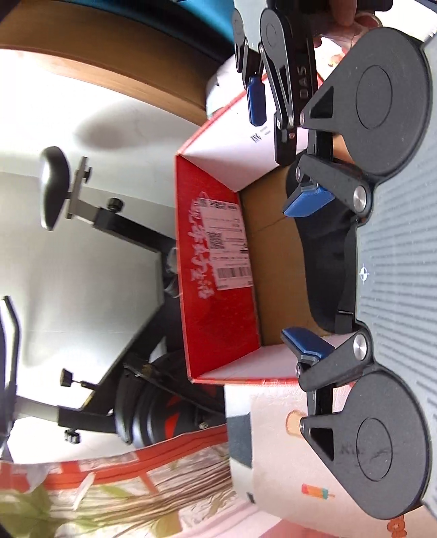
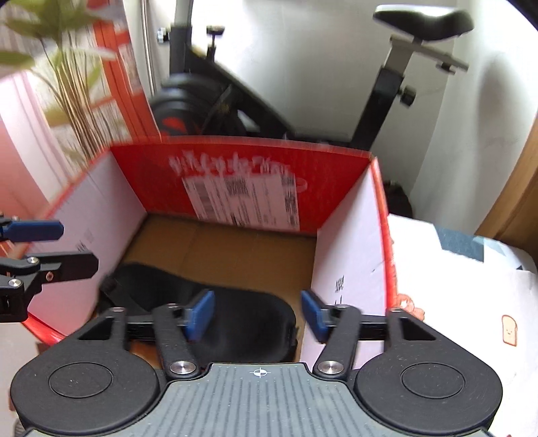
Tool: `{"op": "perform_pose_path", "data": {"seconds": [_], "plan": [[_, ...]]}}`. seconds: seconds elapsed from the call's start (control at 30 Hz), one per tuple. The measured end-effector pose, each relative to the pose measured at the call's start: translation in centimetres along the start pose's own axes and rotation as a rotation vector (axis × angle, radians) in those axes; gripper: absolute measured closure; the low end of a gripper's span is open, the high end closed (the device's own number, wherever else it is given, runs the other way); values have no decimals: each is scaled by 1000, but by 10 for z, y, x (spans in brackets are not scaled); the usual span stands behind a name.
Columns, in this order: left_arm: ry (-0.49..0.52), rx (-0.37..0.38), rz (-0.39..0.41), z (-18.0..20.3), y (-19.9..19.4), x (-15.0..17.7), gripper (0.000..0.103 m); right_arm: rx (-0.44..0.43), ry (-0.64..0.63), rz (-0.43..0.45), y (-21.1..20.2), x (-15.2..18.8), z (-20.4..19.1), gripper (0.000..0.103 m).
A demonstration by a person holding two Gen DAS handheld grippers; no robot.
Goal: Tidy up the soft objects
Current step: 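Lift the black strap into the red box and open the right gripper, then lower the right tool to the grey knitted cloth and close on it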
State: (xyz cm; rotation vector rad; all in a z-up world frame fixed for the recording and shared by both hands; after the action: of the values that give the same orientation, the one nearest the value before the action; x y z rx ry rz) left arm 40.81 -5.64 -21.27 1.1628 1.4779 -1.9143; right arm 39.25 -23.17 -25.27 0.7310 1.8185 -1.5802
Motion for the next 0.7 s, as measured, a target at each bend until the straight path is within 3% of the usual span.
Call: {"op": "perform_pose_path", "data": {"seconds": [0.1,0.23,0.33,0.7], "plan": [[-7,4,35,-1,-21,-1,16,-40,25,62,-21,-2,0,26],[3,18,67,1,-47,7,7,-54,32,116,-46,2,-1,0],[-3,38,57,1,-61,20,4,-36,-1,169,-68,9,-4,1],[-34,83,-10,10,-92,83,3,-48,62,180,-117,71,-4,0]]}}
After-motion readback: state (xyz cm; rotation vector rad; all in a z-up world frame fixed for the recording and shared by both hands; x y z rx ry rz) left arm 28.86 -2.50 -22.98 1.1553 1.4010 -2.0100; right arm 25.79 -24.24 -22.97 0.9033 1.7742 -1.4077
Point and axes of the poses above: each gripper's, at about its wrist camera, not at the fingertips, and y roughly the way its jaws point, z to its right, x to its underside, the point moved 6 cm from there along y, roughly the way its jaws point, and after that the axes turned 10 degrees about z, right-handed, at the moved point
